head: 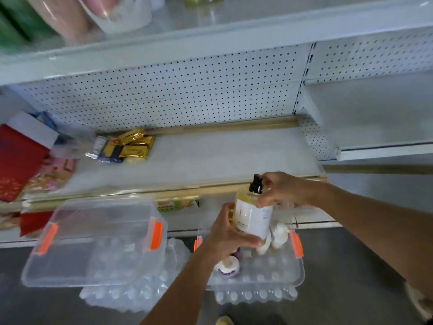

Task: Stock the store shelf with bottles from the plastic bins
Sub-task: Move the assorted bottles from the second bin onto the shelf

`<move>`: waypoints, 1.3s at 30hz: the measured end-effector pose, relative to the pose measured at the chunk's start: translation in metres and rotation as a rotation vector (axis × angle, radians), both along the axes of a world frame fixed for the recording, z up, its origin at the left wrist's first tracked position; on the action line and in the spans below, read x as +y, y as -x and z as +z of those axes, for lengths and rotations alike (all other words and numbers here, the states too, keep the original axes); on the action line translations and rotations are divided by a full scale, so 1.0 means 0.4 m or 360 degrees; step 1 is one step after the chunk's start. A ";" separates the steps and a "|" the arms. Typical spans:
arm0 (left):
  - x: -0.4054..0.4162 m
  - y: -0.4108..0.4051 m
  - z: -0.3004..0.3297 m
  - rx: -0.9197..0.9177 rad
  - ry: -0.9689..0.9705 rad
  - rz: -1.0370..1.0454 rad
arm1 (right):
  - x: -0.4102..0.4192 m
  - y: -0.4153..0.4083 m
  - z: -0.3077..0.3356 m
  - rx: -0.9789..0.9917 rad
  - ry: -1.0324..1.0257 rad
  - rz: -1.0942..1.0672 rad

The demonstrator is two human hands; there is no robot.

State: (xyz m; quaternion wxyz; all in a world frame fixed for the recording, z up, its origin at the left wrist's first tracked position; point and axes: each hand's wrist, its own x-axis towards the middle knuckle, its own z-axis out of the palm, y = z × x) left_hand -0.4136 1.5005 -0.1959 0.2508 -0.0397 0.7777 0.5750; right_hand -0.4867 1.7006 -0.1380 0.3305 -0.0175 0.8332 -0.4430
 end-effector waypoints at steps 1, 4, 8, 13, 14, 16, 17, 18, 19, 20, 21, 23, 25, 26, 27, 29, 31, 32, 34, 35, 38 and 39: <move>-0.004 0.006 0.034 0.0026 -0.0016 0.0033 | -0.006 0.007 0.036 0.0019 0.0014 -0.0003; -0.012 0.023 0.133 0.0138 -0.0017 0.0076 | -0.026 0.023 0.141 0.0092 0.0126 -0.0047; -0.030 0.052 0.250 0.0293 -0.0004 0.0190 | -0.046 0.036 0.275 0.0231 0.0257 -0.0029; -0.065 0.104 0.398 0.0553 0.0124 0.0213 | -0.074 0.069 0.421 0.0422 0.0327 0.0013; -0.070 0.117 0.425 0.0592 0.0115 0.0228 | -0.083 0.077 0.449 0.0477 0.0319 0.0014; -0.078 0.140 0.478 0.0673 0.0118 0.0251 | -0.102 0.089 0.508 0.0597 0.0311 -0.0004; -0.083 0.153 0.503 0.0715 0.0126 0.0255 | -0.108 0.093 0.538 0.0651 0.0311 -0.0018; -0.087 0.166 0.527 0.0757 0.0135 0.0254 | -0.114 0.098 0.567 0.0712 0.0304 -0.0024; -0.090 0.179 0.551 0.0801 0.0149 0.0247 | -0.119 0.102 0.596 0.0778 0.0289 -0.0031; -0.093 0.194 0.575 0.0846 0.0161 0.0241 | -0.123 0.107 0.624 0.0839 0.0276 -0.0048; -0.095 0.208 0.597 0.0888 0.0165 0.0237 | -0.127 0.112 0.651 0.0889 0.0276 -0.0066; -0.096 0.237 0.639 0.0960 0.0131 0.0239 | -0.135 0.125 0.700 0.0962 0.0292 -0.0084; -0.094 0.266 0.676 0.1023 0.0077 0.0251 | -0.143 0.143 0.744 0.1024 0.0286 -0.0096; -0.093 0.280 0.692 0.1047 0.0053 0.0258 | -0.148 0.154 0.764 0.1059 0.0284 -0.0104; -0.093 0.295 0.707 0.1066 0.0028 0.0263 | -0.153 0.165 0.781 0.1100 0.0281 -0.0112; -0.093 0.327 0.731 0.1086 -0.0040 0.0267 | -0.165 0.192 0.807 0.1181 0.0265 -0.0133; -0.095 0.364 0.750 0.1107 -0.0081 0.0273 | -0.175 0.221 0.827 0.1226 0.0242 -0.0161; -0.095 0.382 0.758 0.1127 -0.0075 0.0284 | -0.179 0.236 0.835 0.1245 0.0232 -0.0163; -0.096 0.417 0.773 0.1186 -0.0013 0.0318 | -0.187 0.265 0.848 0.1285 0.0206 -0.0141; -0.096 0.434 0.778 0.1209 0.0022 0.0333 | -0.192 0.279 0.853 0.1305 0.0182 -0.0135; -0.097 0.473 0.777 0.1251 0.0068 0.0379 | -0.206 0.319 0.855 0.1323 0.0146 -0.0113; -0.097 0.481 0.773 0.1263 0.0085 0.0388 | -0.211 0.333 0.851 0.1313 0.0153 -0.0099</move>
